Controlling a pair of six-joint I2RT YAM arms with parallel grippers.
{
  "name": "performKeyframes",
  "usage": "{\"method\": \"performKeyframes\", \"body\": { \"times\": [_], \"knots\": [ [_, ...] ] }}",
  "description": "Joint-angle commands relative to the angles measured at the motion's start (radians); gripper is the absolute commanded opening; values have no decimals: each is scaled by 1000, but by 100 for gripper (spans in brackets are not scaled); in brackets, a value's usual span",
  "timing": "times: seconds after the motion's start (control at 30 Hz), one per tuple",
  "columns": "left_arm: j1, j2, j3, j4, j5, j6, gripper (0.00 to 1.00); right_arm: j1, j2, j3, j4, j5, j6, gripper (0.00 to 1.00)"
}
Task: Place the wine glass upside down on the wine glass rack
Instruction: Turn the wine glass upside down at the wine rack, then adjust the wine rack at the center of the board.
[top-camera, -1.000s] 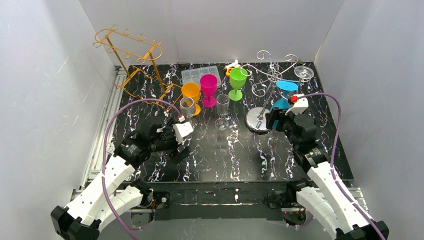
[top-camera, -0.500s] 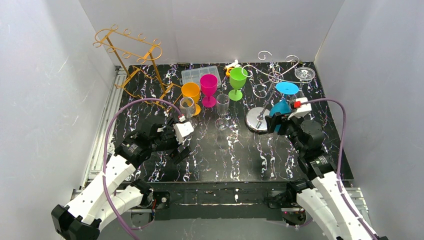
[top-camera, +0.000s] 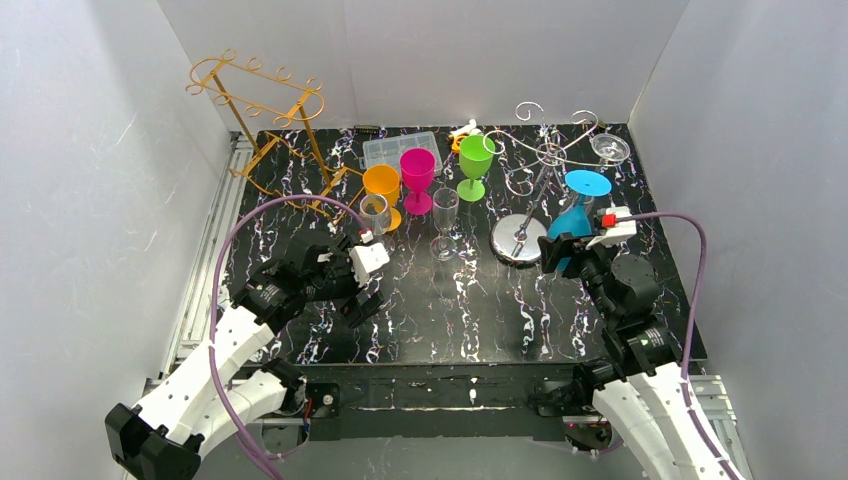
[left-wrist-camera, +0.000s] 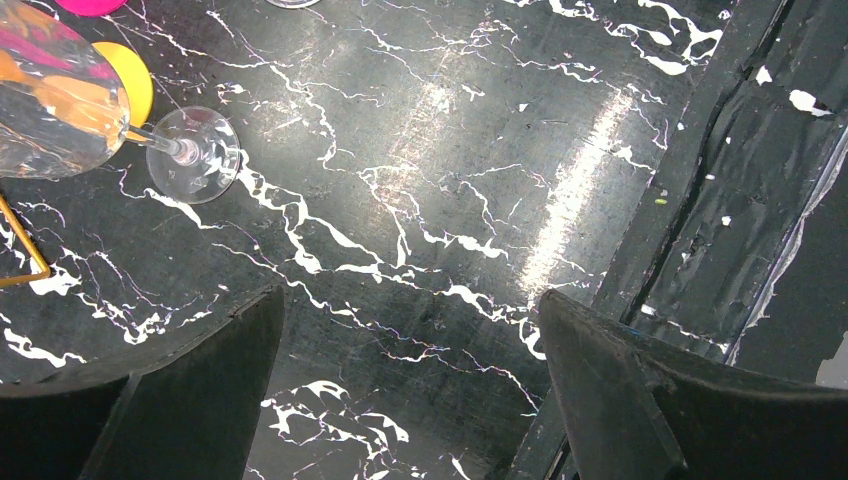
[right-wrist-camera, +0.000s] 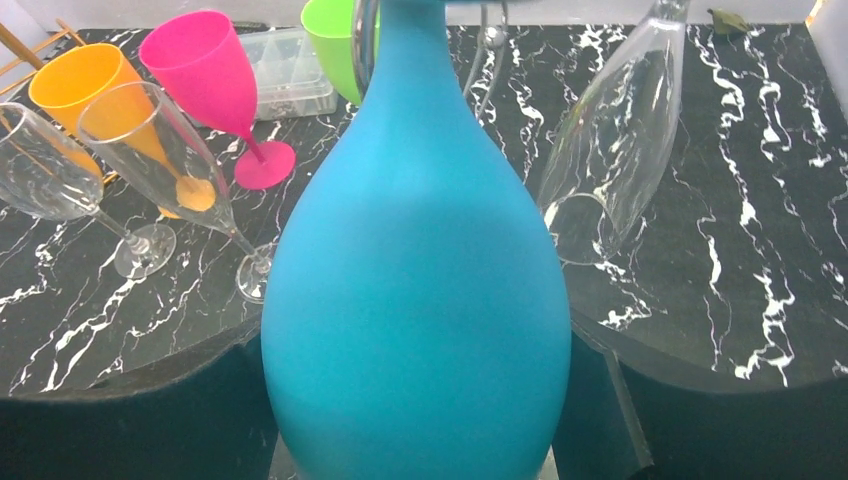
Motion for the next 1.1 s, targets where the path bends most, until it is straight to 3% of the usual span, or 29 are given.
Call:
{"method": "performKeyframes", "body": {
  "times": [0.0,0.3,0.77,1.07],
  "knots": [
    [-1,2,34,-5,10,-4,98,0,-26,-19,11,72,58,78],
    [-1,6,39,-3,2,-11,98,0,37,-5,-38,114,111,98],
    [-1,10,59,-3,-11,-33,98,0,76,194,-284,86,129,98],
    [-1,26,92,-12,-4,-78,98,0,169,556,-613,-11,115,98]
  ]
}}
